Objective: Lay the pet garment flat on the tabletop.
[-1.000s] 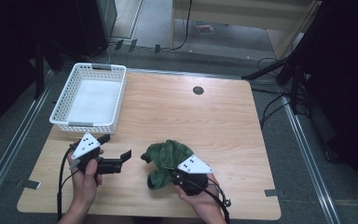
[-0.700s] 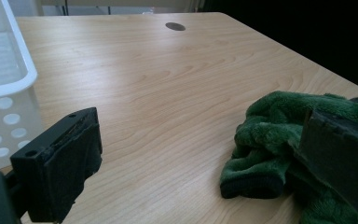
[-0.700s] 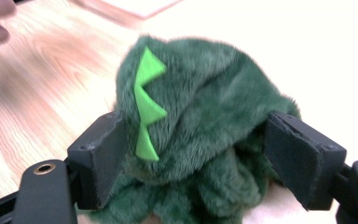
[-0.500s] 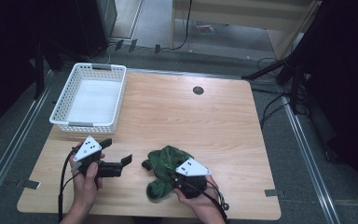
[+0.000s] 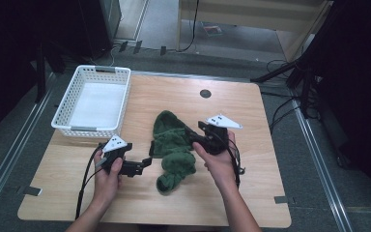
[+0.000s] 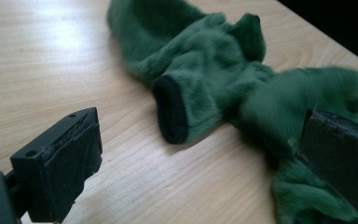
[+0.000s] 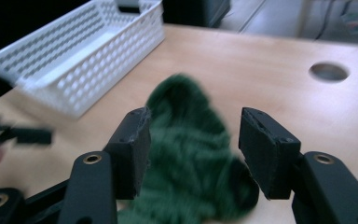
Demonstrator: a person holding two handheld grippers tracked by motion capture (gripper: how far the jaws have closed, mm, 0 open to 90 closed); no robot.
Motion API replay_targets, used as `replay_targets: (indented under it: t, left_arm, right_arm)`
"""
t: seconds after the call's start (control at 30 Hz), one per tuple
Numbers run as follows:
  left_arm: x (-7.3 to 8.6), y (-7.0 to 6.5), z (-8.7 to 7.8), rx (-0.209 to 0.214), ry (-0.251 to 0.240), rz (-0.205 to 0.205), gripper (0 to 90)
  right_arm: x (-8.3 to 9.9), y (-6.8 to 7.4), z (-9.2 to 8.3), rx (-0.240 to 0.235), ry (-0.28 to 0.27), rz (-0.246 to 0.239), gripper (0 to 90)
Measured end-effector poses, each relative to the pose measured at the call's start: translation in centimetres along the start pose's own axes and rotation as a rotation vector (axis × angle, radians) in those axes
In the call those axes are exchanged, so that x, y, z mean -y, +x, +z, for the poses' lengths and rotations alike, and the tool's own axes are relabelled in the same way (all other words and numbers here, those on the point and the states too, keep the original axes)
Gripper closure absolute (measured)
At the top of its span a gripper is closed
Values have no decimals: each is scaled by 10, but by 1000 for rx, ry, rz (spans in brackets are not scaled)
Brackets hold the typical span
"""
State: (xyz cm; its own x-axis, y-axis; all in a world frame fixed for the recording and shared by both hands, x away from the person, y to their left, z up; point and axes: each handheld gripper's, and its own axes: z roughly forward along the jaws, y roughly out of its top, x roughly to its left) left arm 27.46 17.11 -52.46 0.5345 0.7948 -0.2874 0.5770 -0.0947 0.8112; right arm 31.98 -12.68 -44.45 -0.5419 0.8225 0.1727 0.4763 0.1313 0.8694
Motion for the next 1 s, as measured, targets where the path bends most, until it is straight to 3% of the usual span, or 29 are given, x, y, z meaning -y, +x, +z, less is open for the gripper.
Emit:
replay_targets:
  t: [0.1, 0.17, 0.27, 0.37, 0.47, 0.57, 0.67, 0.73, 0.87, 0.93, 1.0]
  left_arm:
    - [0, 5, 9, -46, 19, -31, 6]
    - [-1, 3, 15, -88, 29, -24, 128]
    - [-3, 0, 23, -64, 38, -23, 134]
    - [-9, -3, 35, -92, 77, -11, 171]
    - [-11, -3, 48, -90, 121, -22, 337]
    - [-9, -3, 52, -67, 144, 2, 533]
    - [-3, -4, 49, 2, 149, 18, 714]
    - [1, -4, 43, 47, 160, 24, 778]
    - [7, -5, 30, 111, 162, 51, 753]
    - [5, -4, 25, 102, 137, 40, 596]
    - [-1, 0, 23, 69, 99, -1, 446]
  right_arm:
    - [23, 0, -5, -82, 62, -28, 433]
    - [39, 4, -3, -94, 106, -55, 432]
    - [61, 11, 2, -152, 174, -68, 453]
    - [80, 15, 8, -144, 226, -85, 585]
    - [94, 16, 8, -151, 251, -45, 661]
    - [102, 23, 1, -160, 259, -85, 672]
    - [106, 32, -8, -204, 289, -117, 659]
    - [109, 37, -14, -251, 305, -124, 630]
    - [110, 49, -23, -311, 317, -177, 511]
    - [101, 47, -28, -328, 264, -164, 486]
    - [87, 39, -29, -305, 206, -140, 464]
